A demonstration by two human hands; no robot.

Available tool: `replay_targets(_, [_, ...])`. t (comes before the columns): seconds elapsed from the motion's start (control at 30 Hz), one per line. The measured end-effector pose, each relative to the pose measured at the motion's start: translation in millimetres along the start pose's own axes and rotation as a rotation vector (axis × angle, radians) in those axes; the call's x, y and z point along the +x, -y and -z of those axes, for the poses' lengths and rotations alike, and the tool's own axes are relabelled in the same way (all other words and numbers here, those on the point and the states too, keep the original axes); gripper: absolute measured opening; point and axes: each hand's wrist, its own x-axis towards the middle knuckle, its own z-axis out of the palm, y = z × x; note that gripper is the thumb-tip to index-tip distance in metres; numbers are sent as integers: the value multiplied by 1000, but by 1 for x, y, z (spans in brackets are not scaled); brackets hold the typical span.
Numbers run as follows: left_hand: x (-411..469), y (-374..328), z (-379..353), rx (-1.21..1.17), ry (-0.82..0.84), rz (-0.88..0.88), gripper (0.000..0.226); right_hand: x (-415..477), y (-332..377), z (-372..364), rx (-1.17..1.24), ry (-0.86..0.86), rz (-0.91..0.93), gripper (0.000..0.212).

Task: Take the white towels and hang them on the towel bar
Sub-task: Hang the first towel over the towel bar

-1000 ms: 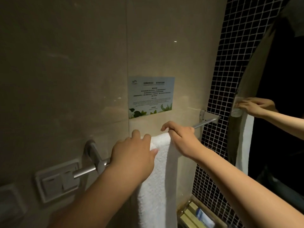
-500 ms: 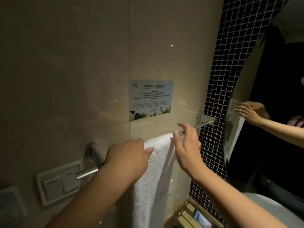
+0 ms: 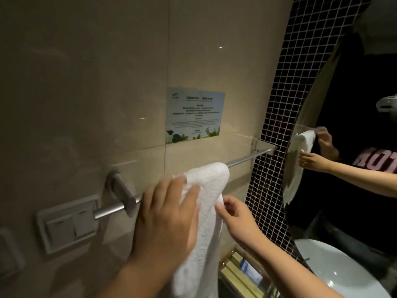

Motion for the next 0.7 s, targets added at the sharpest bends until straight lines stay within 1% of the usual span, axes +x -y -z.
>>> replay_targets(0.03, [-23,-4,-5,-48,-69,-24,26,-1,2,1,-9,-22,28,16])
replay_targets(0.07, [-46,-6,-11,-77,-53,-10,23,-2,3,2,-21,-46,51,15])
replay_targets(0.1, [-68,-8,-18,-103,20,64,28,-3,4,3,-38,-71,68,15])
replay_targets(0.13, [-86,-8,-25,-118,140,175,42,-4,6,4,-51,-86,81,13])
replay_targets(0.2, [-110,-2,-37,-123,388,387,77,-6,6,7,-55,-106,80,11])
replay_targets(0.23, [-118,0,-42,-133,462,451,89,-6,6,9,-41,-119,75,10])
replay_targets(0.27, [-121,1,-47,-143,498,488,92,-7,6,11,-15,-134,64,10])
replay_targets(0.3, [-120,0,-49,-146,510,490,88,-8,6,12,8,-151,52,10])
replay_targets(0.37, [-116,-2,-54,-130,467,431,69,-11,8,13,27,-189,33,9])
replay_targets(0.43, [-102,-8,-53,-129,423,398,54,-17,10,14,-26,-259,28,9])
replay_targets(0.5, [-84,-14,-49,-162,358,385,46,-22,15,18,-52,-309,59,7])
replay_targets(0.6, [-64,-24,-38,-173,312,365,42,-26,29,27,-26,-322,115,7])
replay_targets(0.63, [-58,-26,-36,-131,335,364,44,-25,35,29,-25,-328,135,7])
replay_targets(0.7, [-47,-29,-38,-7,438,399,59,-21,45,34,-28,-331,168,8])
